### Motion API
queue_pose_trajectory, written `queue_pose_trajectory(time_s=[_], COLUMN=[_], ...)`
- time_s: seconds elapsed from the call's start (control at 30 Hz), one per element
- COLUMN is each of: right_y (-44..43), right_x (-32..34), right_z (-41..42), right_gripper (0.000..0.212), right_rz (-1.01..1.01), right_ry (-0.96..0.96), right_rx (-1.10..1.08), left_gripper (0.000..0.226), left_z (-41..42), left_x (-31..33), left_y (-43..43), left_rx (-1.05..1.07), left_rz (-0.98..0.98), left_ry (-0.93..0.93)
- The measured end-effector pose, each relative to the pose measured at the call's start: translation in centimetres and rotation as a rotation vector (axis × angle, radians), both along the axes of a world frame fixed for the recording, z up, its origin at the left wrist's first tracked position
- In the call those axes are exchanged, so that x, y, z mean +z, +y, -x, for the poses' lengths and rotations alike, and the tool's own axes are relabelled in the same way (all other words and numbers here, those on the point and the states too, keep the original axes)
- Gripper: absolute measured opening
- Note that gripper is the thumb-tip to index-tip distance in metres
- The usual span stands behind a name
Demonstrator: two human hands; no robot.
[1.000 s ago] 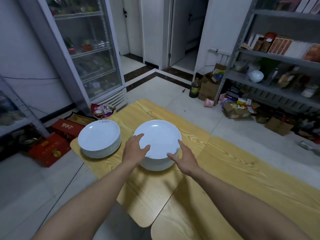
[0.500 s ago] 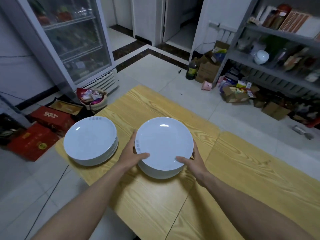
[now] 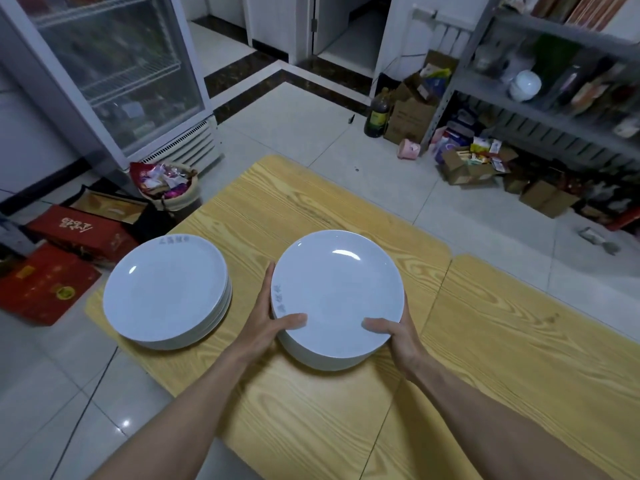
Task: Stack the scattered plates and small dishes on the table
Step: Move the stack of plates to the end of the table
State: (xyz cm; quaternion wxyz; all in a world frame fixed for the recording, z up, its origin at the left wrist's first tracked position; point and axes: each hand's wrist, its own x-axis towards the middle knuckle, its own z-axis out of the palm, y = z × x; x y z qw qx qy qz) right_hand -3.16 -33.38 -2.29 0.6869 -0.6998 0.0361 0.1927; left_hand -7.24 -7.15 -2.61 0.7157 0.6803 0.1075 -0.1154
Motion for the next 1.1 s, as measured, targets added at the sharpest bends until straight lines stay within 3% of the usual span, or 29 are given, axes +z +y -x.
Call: queue_pose_trajectory(time_s=[0.63,1.1], right_y=[0.5,-2.2], right_x=[-1.4,7.2], right_z=[-1.3,1.7], right_gripper=[0.095,0.096], right_rz=[-0.047,-0.060], right_ry=[-0.070,-0.279], right_rx=[-0.095,-0.173], left_gripper=[0.105,0.102], left_z=[-0.5,-0.9], left_x=[-0.8,7.5], left_y=[-0.6,-2.2], left_rx=[0.102,-0.044], left_rz=[0.005,-0.045], left_ry=[-0.079,-0.306])
